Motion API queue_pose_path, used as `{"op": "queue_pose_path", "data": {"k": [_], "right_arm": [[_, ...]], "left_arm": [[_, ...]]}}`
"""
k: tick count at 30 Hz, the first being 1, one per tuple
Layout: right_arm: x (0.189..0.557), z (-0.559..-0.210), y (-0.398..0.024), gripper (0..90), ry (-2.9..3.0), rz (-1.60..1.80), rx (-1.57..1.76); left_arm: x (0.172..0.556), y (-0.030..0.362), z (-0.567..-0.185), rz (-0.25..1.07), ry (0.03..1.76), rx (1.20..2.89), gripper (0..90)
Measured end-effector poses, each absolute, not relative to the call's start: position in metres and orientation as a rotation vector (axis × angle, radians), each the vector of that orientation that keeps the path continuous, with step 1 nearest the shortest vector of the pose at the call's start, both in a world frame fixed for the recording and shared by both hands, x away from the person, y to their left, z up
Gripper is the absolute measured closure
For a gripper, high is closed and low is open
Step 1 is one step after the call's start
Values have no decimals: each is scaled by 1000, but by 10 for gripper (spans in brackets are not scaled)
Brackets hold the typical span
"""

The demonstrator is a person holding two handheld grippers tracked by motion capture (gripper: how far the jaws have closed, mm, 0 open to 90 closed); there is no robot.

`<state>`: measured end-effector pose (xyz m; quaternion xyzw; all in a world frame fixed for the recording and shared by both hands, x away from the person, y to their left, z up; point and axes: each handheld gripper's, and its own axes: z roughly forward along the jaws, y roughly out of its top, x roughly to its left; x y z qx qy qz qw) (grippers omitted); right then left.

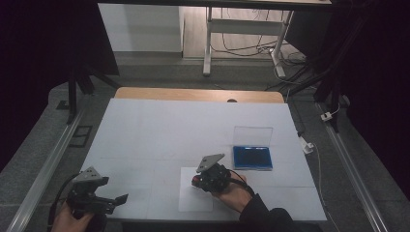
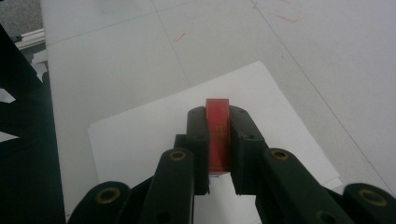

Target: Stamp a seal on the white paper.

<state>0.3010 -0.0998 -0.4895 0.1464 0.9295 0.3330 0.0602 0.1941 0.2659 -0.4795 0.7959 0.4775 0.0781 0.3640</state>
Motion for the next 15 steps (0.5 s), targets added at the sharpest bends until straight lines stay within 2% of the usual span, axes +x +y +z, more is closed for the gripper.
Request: {"op": "queue_pose_path", "data": {"k": [15], "right_arm": [[305,-482,-109,798,2790,1050,489]], "left_arm": [[194,267,-479,197,1225,2042,20]]}}
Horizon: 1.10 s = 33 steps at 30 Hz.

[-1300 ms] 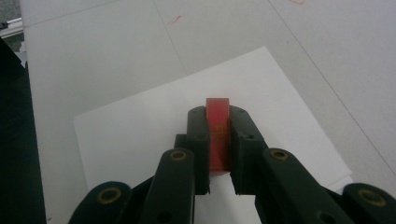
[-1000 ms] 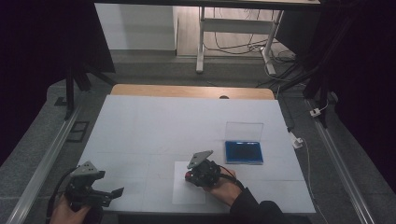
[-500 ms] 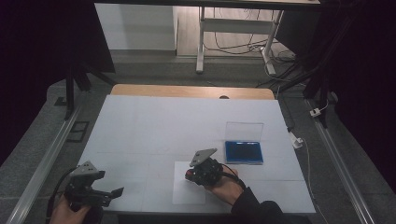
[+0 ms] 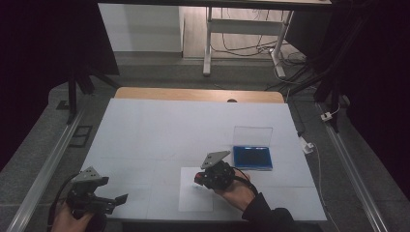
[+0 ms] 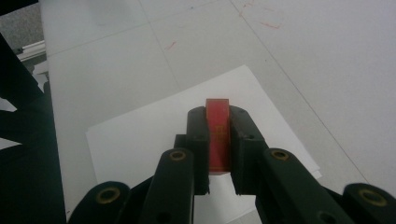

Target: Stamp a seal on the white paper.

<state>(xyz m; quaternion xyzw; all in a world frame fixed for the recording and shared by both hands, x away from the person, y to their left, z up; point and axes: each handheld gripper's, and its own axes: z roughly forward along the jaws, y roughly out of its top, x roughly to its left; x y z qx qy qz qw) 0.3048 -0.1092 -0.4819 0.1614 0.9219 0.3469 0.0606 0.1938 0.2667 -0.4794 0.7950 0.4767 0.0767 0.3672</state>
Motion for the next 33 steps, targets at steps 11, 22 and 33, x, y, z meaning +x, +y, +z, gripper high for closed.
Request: {"op": "queue_pose_path", "data": {"k": [11,22,33], "right_arm": [[309,-477,-118,797,2758,1076,520],[314,-472,-127,797,2730,1089,550],[319,-467,-138,798,2694,1101,600]], "left_arm": [[194,267,-479,197,1225,2043,19],[194,267,-479,196,1223,2041,20],[193,267,-479,198,1221,2042,20]]}}
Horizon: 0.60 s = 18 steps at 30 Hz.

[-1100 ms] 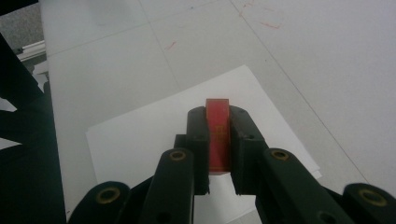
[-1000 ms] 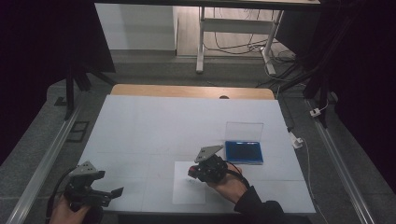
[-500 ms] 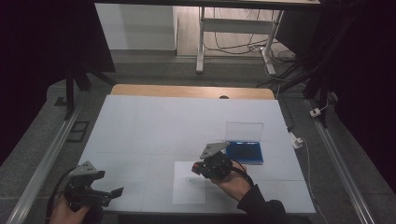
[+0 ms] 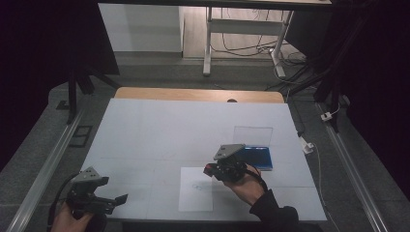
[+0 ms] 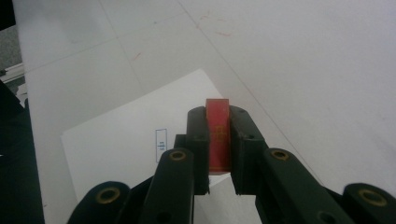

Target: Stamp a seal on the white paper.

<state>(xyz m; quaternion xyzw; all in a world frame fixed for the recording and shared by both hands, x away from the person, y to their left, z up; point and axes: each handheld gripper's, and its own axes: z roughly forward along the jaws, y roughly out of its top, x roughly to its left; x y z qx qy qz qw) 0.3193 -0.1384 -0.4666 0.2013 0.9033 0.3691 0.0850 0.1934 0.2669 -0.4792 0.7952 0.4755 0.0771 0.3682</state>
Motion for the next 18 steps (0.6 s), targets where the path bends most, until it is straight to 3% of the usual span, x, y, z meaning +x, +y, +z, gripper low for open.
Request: {"op": "queue_pose_path", "data": {"k": [18], "right_arm": [[332,-458,-165,797,2620,1103,694]], "left_arm": [[193,267,-479,198,1221,2043,20]]}}
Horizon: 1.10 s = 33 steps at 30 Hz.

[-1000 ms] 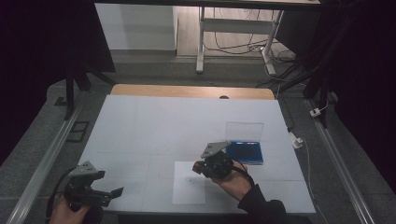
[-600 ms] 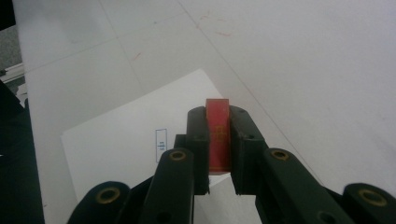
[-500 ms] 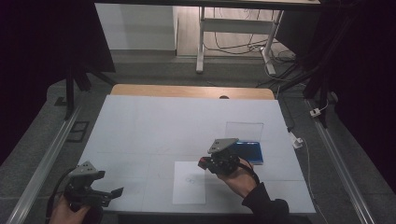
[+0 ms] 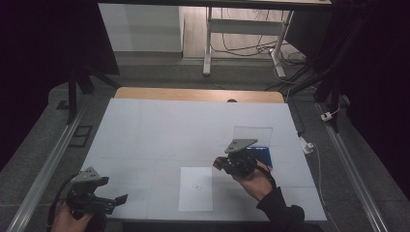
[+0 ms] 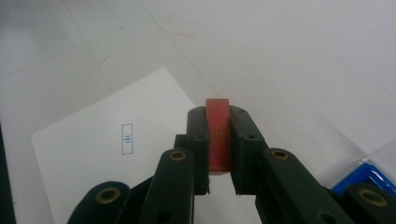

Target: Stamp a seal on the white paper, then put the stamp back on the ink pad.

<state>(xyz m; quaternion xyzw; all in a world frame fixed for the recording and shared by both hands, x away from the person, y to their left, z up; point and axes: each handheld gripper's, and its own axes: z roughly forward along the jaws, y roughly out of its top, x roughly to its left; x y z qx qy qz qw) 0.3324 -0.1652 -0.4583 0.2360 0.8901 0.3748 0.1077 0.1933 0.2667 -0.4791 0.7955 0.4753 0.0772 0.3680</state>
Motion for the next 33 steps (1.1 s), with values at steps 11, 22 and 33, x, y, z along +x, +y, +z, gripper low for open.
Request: {"op": "queue_pose_path", "data": {"k": [11,22,33], "right_arm": [[342,-456,-184,798,2570,1099,759],[352,-454,-203,798,2516,1092,835],[362,-455,-222,797,2463,1068,910]], "left_arm": [[193,266,-479,199,1220,2041,21],[193,267,-479,197,1218,2041,21],[193,266,-479,199,1218,2040,21]]}}
